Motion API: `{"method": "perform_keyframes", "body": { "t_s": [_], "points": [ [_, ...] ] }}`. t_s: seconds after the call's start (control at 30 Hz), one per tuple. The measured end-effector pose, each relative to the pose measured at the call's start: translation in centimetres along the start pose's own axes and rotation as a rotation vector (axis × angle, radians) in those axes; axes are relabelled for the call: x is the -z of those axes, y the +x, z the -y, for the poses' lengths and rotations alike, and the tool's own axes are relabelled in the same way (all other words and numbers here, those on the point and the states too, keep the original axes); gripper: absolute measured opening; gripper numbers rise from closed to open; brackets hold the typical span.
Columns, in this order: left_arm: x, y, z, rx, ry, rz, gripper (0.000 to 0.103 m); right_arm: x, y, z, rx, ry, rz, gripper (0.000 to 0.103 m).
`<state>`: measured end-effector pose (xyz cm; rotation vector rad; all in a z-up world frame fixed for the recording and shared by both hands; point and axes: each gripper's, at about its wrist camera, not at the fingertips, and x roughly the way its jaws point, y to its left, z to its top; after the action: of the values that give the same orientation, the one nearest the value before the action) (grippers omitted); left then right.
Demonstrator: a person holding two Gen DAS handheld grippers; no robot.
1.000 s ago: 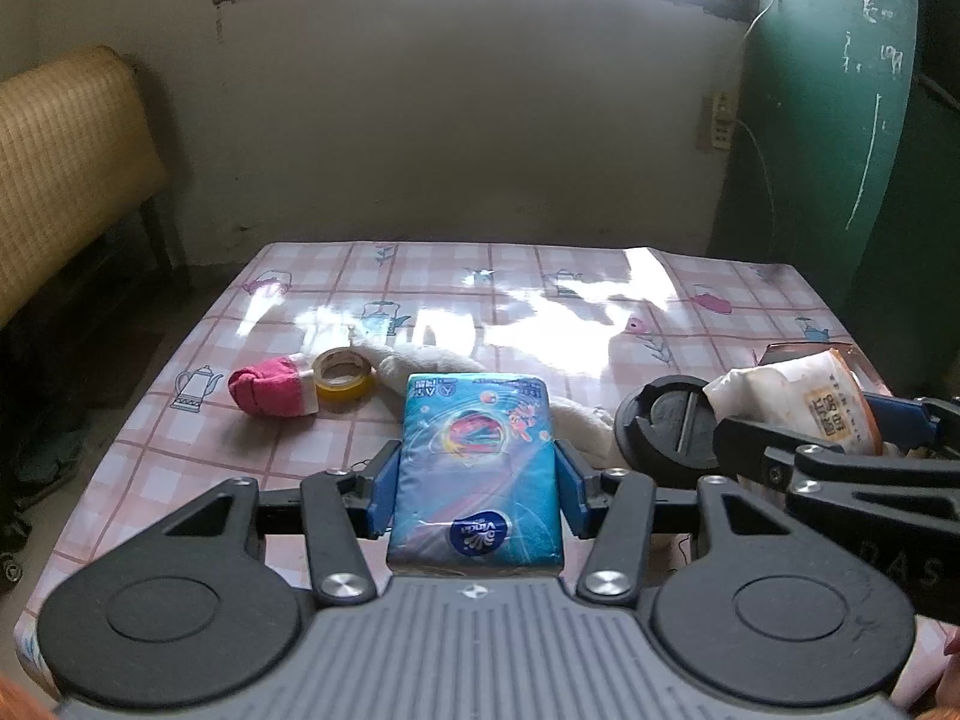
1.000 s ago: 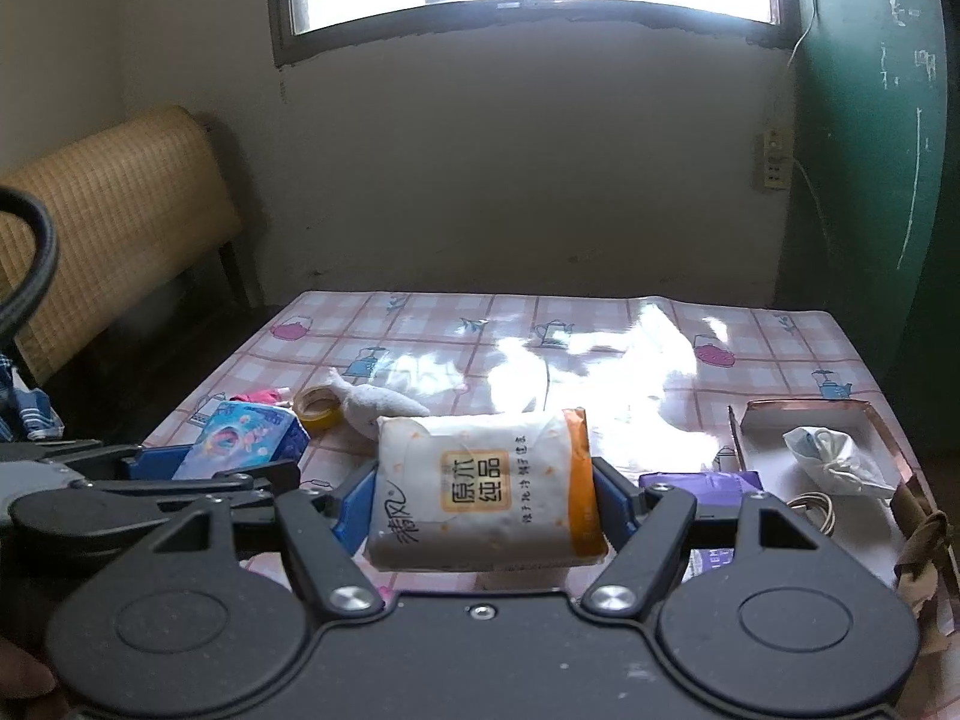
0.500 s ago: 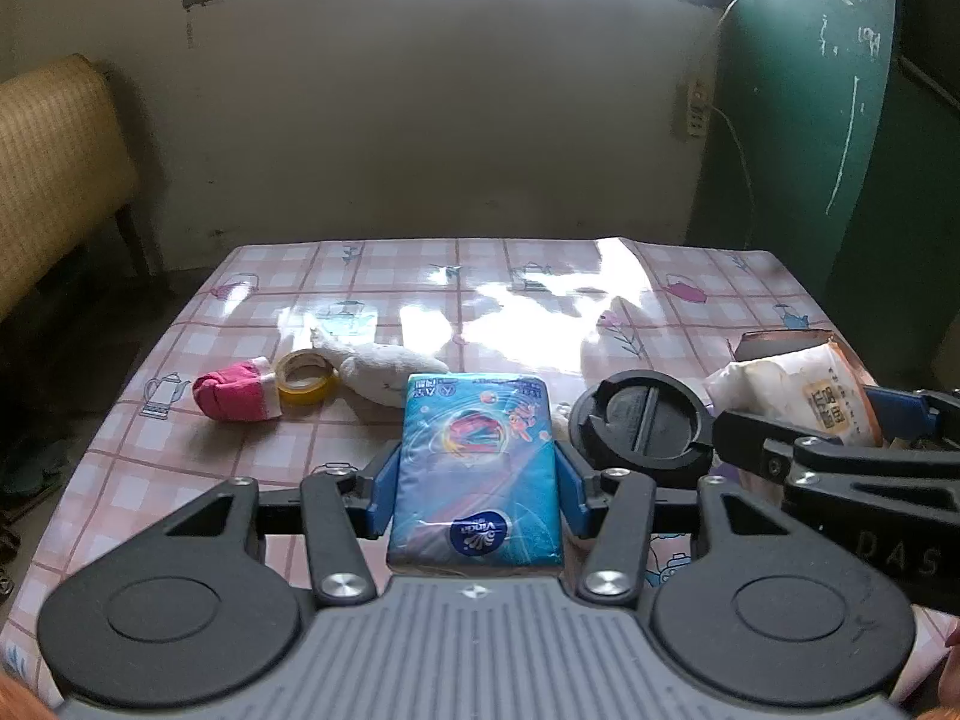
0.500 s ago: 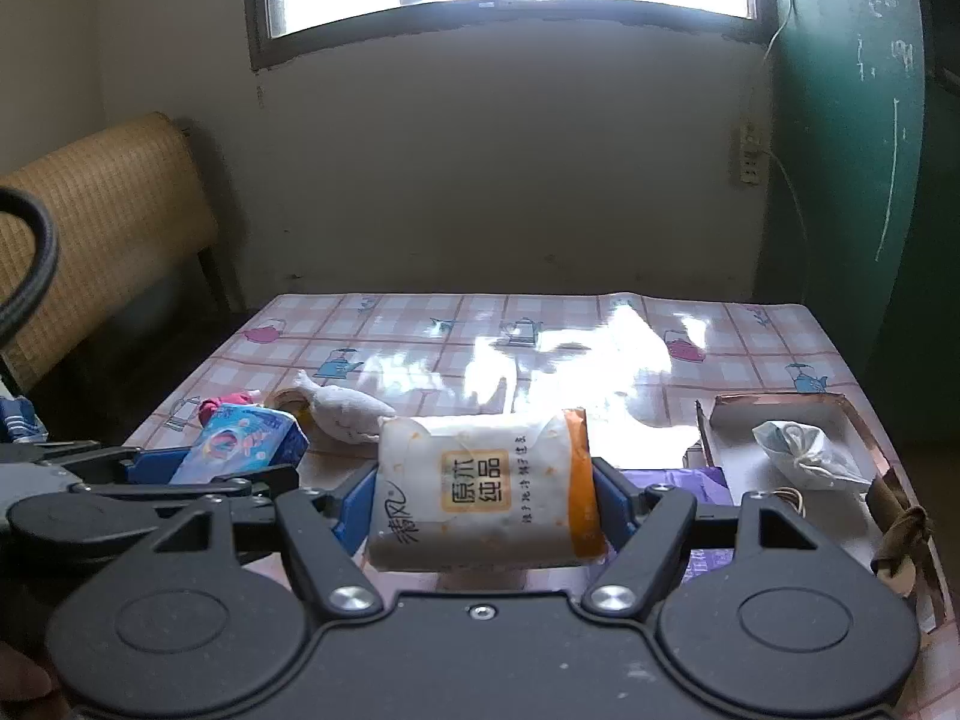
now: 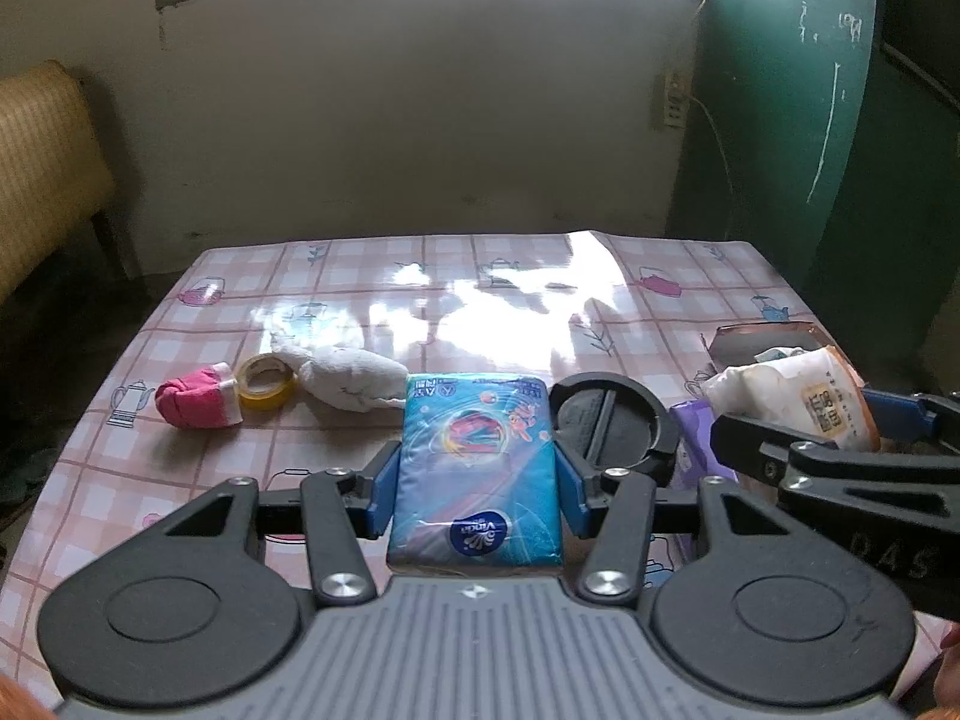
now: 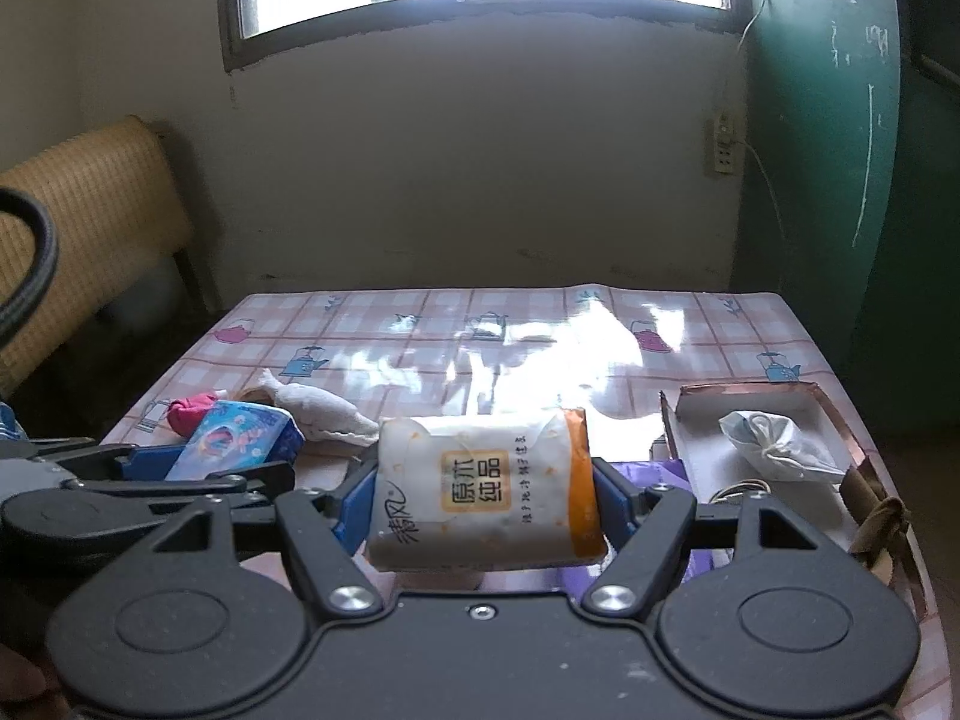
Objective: Organize soft objects
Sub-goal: 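Carry the blue pack with the left tool while the right tool carries the white pack toward the tray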
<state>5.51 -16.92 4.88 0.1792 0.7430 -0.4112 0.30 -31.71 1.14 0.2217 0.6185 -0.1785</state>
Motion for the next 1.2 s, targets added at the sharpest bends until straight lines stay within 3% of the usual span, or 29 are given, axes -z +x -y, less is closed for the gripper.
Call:
{"method": "perform_keyframes", "body": {
  "t_s": [1.2],
  "points": [
    [-0.5,2.1,5.3,0.084,0.060,-0.031,0.053,0.6,-0.1,6.3,0.079,0.057,-0.018,0.086]
  ]
}}
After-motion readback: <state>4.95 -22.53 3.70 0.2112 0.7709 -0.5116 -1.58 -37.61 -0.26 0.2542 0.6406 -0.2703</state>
